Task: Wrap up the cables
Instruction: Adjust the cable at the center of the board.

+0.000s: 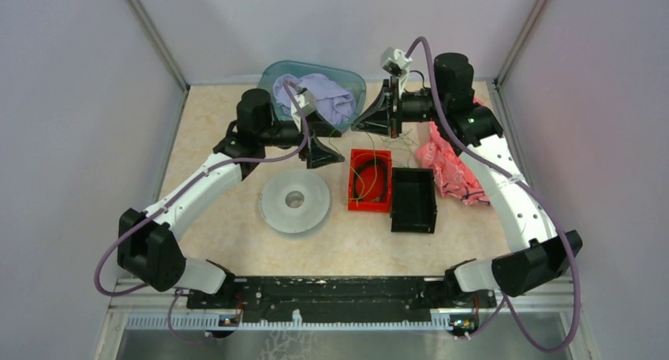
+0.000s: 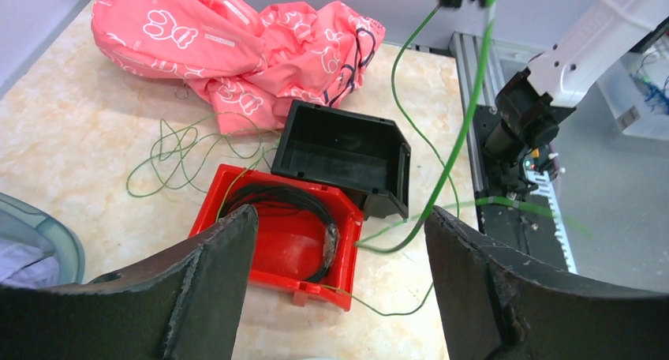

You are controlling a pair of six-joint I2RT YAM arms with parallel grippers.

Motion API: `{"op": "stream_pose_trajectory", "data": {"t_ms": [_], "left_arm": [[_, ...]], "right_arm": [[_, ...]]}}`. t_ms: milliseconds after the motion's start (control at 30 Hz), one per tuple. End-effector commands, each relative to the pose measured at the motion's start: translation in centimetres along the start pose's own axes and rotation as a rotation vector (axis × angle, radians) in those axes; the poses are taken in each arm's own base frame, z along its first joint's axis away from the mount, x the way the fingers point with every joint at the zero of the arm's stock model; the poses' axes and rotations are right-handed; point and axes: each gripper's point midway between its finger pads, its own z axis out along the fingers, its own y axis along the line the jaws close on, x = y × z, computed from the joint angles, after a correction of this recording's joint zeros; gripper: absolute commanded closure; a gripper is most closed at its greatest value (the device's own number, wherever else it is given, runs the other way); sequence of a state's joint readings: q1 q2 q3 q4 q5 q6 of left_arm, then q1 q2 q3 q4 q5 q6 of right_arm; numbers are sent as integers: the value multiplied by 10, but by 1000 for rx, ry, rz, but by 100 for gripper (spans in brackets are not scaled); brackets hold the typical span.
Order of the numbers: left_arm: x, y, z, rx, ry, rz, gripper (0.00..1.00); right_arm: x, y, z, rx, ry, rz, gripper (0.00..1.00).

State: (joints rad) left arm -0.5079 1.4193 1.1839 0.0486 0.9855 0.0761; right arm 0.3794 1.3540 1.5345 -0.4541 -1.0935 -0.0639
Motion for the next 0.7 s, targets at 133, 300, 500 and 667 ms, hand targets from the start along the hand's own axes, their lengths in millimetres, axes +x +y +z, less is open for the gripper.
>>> {"op": "stream_pose_trajectory", "data": {"t_ms": [133,300,500,667], "left_arm": [[-14,-12,6,72,-132,-143,11],[-3,-17,11,100,-153,-225,15],[7,-17,17,99,-179,-300,27],[8,-14,22,100,-199,-365,36]], "right_arm": [[-52,12,-12,66,-103,-67,100],[-54,8,-14,81,-117,-53,100],[-58,5,-15,90,-127,-46,100],[-57,3,-16,98,-129,-42,100]]}}
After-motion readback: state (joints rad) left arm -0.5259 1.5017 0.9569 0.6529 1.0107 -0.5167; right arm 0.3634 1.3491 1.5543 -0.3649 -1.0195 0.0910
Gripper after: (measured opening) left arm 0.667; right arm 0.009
